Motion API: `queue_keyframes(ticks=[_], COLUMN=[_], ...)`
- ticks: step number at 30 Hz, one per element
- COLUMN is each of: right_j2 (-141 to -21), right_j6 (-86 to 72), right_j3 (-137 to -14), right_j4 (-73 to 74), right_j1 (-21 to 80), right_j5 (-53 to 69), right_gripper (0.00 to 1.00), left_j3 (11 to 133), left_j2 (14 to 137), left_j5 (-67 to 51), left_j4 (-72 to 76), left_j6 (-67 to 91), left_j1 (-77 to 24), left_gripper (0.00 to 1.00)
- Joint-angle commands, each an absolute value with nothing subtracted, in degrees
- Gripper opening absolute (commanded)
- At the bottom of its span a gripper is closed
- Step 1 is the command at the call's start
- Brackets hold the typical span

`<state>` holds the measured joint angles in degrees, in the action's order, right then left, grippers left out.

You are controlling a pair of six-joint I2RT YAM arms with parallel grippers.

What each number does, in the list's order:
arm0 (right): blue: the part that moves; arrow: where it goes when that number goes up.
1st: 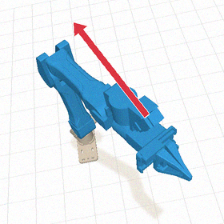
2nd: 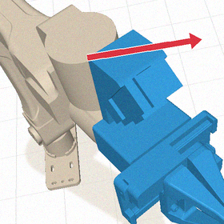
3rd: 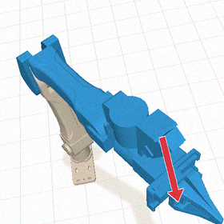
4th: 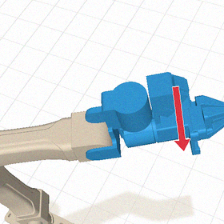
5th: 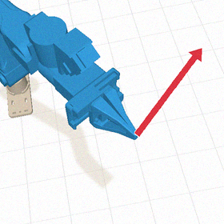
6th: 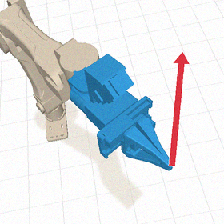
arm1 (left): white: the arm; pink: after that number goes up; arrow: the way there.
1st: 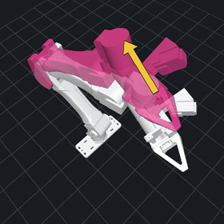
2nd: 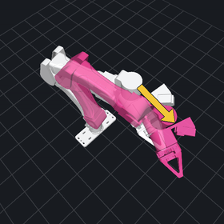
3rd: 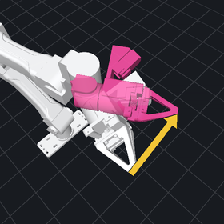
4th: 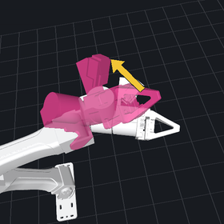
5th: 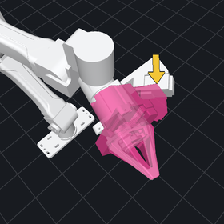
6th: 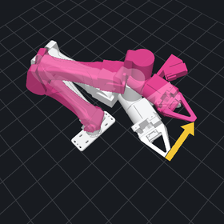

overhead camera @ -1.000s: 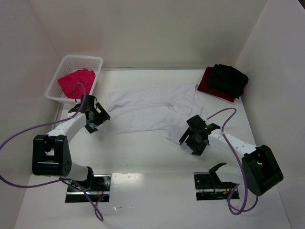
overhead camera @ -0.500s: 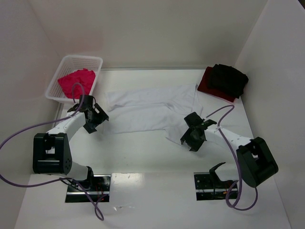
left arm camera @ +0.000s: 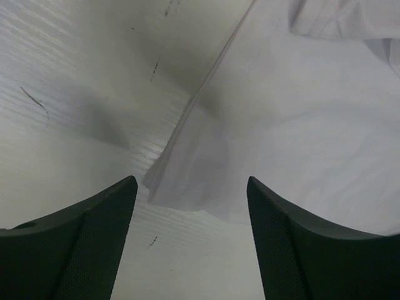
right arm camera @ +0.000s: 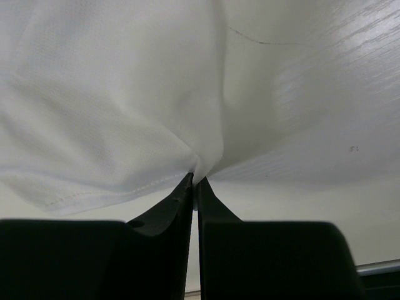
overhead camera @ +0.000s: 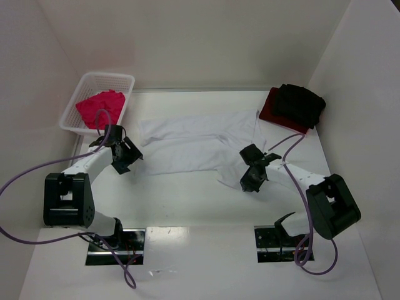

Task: Fold and stack the t-shirts
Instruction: Grap the side of the flattened tshirt closest away from the robot with both arms

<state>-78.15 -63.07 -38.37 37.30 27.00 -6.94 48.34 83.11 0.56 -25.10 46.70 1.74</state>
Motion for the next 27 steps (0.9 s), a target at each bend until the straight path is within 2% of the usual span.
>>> queue_keyframes(ticks=[1, 7, 14, 15, 19, 23, 24, 26, 27], right_j2=[-77.44, -76.38, -76.38, -76.38, -76.90, -76.90, -77.43, -77.43, -77.43], right_j6=[-62.14, -61.00, -59.94, -59.42, -59.41, -58.89, -58.89, -58.89, -58.36], right_j3=[-41.31, -41.92, -42.98, -42.98, -43.51, -43.51, -44.11, -44.12, -44.73], right_j4=[38.14, 37.62, 36.56, 35.95, 35.95, 35.42, 35.42, 35.42, 35.42], right_j1=[26.28, 24.96, 24.43, 24.43, 24.43, 24.43, 24.43, 24.43, 24.43], right_j5=[-9.40, -9.40, -9.40, -9.40, -9.40, -9.40, -9.40, -9.40, -9.93], right_gripper=[0.09, 0.10, 0.10, 0.10, 0.10, 0.10, 0.10, 0.10, 0.10], left_j3=[47.03, 47.02, 45.44, 44.92, 44.91, 44.38, 44.38, 44.38, 44.38], left_j2=[84.81, 85.96, 85.34, 85.86, 85.87, 85.87, 85.87, 85.87, 85.87], left_j5=[-1.58, -0.53, 0.00, 0.00, 0.00, 0.00, 0.00, 0.00, 0.00], left_j4=[-22.86, -24.52, -24.52, -24.52, -24.52, -24.00, -23.99, -23.99, -23.99], left_j6=[46.15, 45.09, 45.09, 45.09, 45.09, 45.09, 45.09, 45.09, 45.09], left_j1=[1.93, 1.93, 1.93, 1.93, 1.93, 1.93, 1.93, 1.93, 1.93], left_gripper=[0.77, 0.75, 0.63, 0.58, 0.58, 0.41, 0.31, 0.22, 0.13])
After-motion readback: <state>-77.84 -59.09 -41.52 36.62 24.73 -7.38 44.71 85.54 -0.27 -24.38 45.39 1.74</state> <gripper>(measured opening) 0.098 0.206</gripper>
